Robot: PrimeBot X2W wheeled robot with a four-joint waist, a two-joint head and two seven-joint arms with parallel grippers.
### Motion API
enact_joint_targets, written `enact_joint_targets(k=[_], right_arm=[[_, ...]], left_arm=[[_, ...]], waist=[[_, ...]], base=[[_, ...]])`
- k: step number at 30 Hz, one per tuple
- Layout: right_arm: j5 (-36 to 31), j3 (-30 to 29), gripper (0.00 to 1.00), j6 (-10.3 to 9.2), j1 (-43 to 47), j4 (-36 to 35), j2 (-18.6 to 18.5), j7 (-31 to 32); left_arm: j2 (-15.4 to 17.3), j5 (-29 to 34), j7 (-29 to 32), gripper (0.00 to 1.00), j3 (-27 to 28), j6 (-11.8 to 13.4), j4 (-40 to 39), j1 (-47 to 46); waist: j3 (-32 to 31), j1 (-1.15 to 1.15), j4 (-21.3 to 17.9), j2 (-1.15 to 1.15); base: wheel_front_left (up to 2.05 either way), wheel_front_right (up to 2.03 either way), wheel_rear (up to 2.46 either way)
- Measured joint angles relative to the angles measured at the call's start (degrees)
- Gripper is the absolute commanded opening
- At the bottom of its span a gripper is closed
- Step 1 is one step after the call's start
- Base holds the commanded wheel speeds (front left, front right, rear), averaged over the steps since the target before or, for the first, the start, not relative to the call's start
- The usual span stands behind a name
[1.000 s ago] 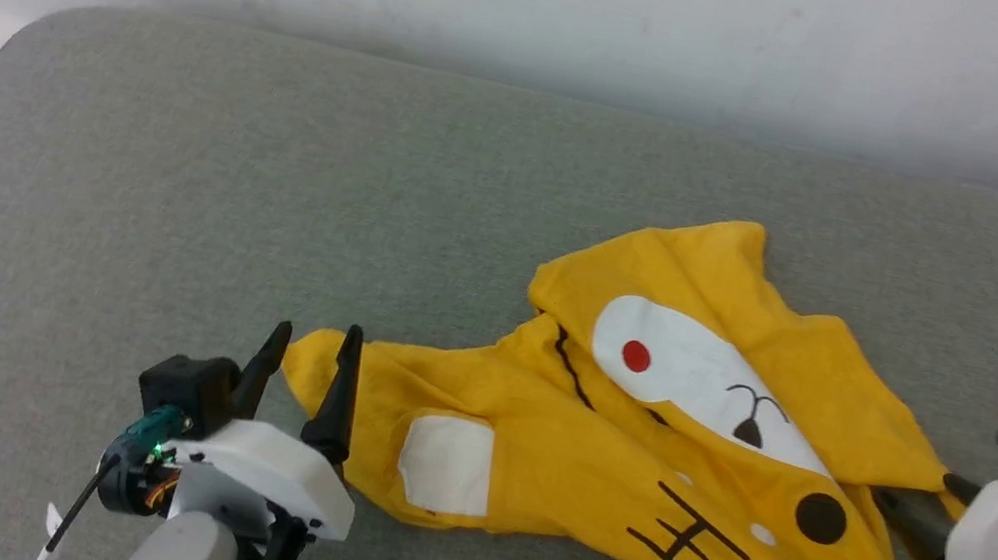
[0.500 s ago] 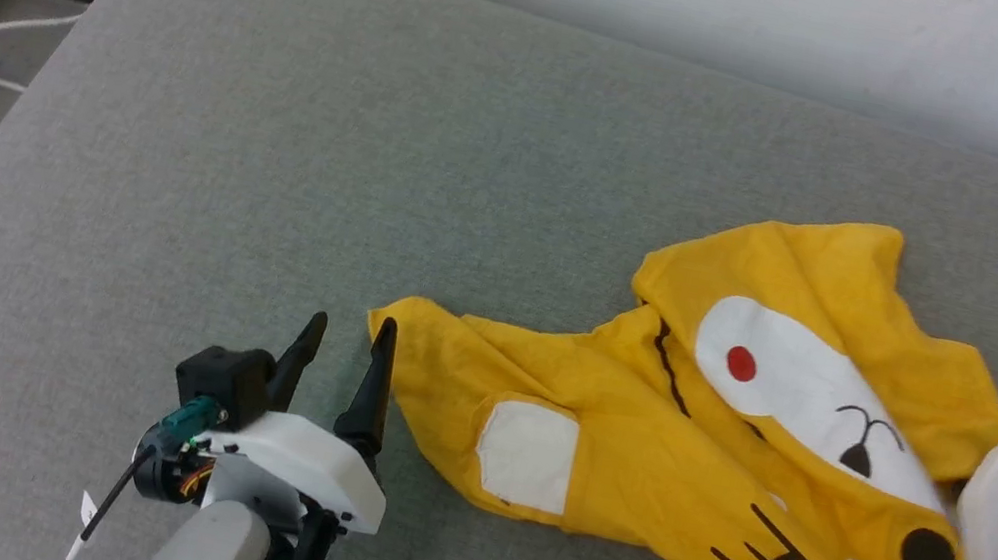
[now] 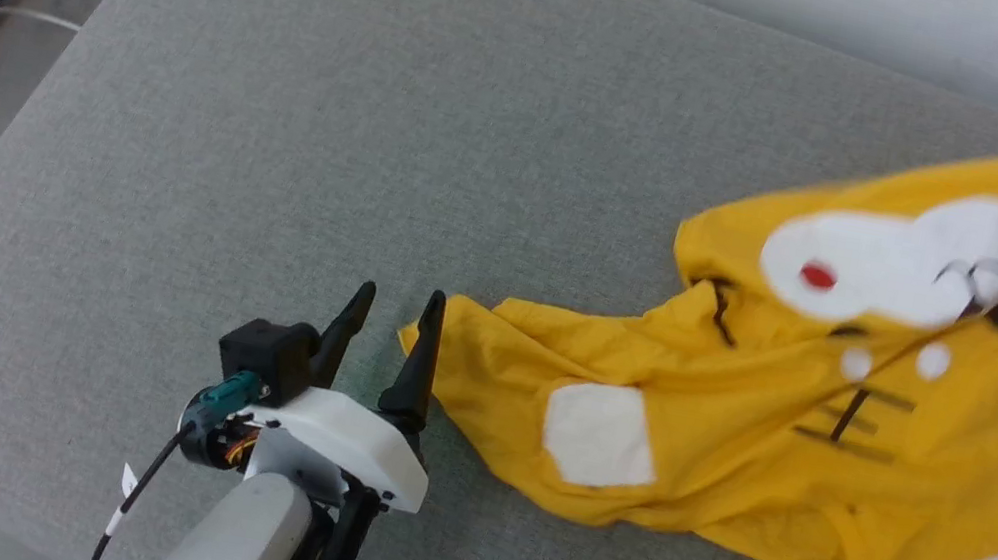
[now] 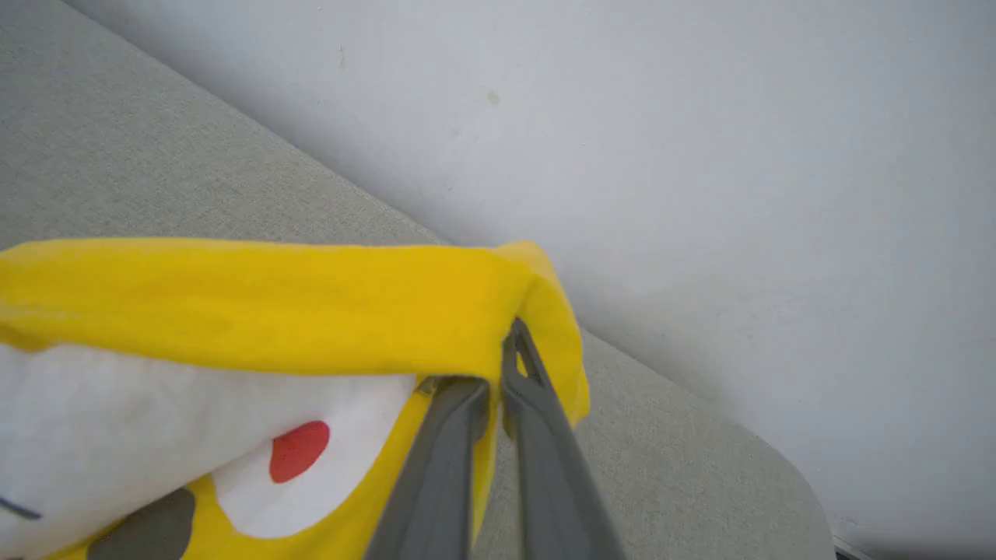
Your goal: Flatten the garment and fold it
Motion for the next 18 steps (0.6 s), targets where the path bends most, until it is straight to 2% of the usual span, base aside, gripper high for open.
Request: enact_joint_targets(k=[5,9,10,11,18], right_arm=[[-5.36,-1.55,0.00,0.00,-6.69,7.58,-0.29,-7.02],[-8.27,-1.53,0.00,0.00,-8.27,14.45,1.24,-11.31],[-8.26,-1.08,0.80,0.00,-8.21,16.34,2.04,-11.50],[-8.21,-0.70,1.00,0.01,-8.05,18.12,2.92,-11.74],[-3.53,2.70,1.00,0.00,-6.67,24.79,6.69,-15.53]], left_arm=[[-0.56,0.00,-0.10,1.00,-0.65,-0.08,0.31,-1.25],[-0.66,0.00,-0.47,1.00,-0.69,-0.08,0.41,-1.66],[-0.70,0.00,-0.51,1.00,-0.68,-0.08,0.48,-1.78],[-0.74,0.00,-0.52,1.00,-0.60,-0.07,0.58,-1.81],[-0.51,0.46,-0.53,1.00,-0.02,-0.07,1.29,-1.65]], waist=[[1.56,0.00,1.68,0.00],[2.59,0.00,2.78,0.00],[2.70,0.00,2.96,0.00],[2.67,0.00,3.02,0.00],[0.70,-0.01,1.99,0.00]], base=[[0.00,0.00,0.00],[0.00,0.00,0.00],[0.00,0.00,0.00],[0.00,0.00,0.00],[0.00,0.00,0.00]])
